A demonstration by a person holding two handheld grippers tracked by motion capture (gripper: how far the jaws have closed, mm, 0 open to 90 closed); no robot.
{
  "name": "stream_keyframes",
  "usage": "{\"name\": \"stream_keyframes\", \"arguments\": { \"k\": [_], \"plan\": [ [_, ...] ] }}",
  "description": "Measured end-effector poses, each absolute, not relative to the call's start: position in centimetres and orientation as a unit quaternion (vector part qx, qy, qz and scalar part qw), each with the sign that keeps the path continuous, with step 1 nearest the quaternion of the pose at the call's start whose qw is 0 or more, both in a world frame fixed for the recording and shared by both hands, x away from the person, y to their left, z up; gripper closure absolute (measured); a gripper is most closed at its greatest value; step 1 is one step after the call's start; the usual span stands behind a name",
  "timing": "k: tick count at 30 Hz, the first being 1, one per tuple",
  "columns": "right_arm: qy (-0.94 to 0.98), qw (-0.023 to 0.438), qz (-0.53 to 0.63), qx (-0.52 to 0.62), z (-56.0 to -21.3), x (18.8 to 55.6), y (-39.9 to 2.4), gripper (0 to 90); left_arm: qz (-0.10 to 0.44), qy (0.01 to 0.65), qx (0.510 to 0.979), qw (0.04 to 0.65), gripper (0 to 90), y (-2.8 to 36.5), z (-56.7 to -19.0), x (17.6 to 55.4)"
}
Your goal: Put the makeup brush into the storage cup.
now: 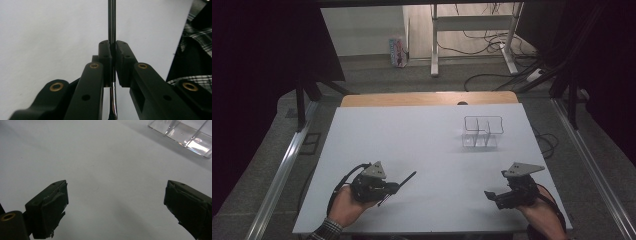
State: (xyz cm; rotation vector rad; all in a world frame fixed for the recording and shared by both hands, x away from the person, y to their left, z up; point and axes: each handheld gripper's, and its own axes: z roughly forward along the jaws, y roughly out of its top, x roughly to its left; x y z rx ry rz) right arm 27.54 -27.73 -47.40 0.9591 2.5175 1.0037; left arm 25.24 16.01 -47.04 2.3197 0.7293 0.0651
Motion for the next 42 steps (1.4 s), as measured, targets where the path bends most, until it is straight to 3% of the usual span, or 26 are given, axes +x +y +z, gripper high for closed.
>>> {"name": "stream_keyframes", "arguments": {
  "k": [9,20,30,42],
  "plan": [
    [0.872,0.134,0.341,0.324,-46.8,27.7,-26.1,1.6,0.027,0.264,0.907,0.326,84.0,14.4,-46.8,25.7],
    [0.893,0.122,0.334,0.276,-46.0,27.5,-23.7,2.6,0.034,0.231,0.923,0.305,84.0,12.7,-46.5,26.1],
    [0.909,0.108,0.329,0.231,-44.9,27.7,-20.9,10.5,0.029,0.191,0.94,0.28,84.0,10.1,-46.6,26.2],
    [0.938,0.088,0.3,0.151,-44.9,27.8,-16.9,28.5,0.022,0.144,0.953,0.264,84.0,7.3,-46.6,26.1]
  ]
}}
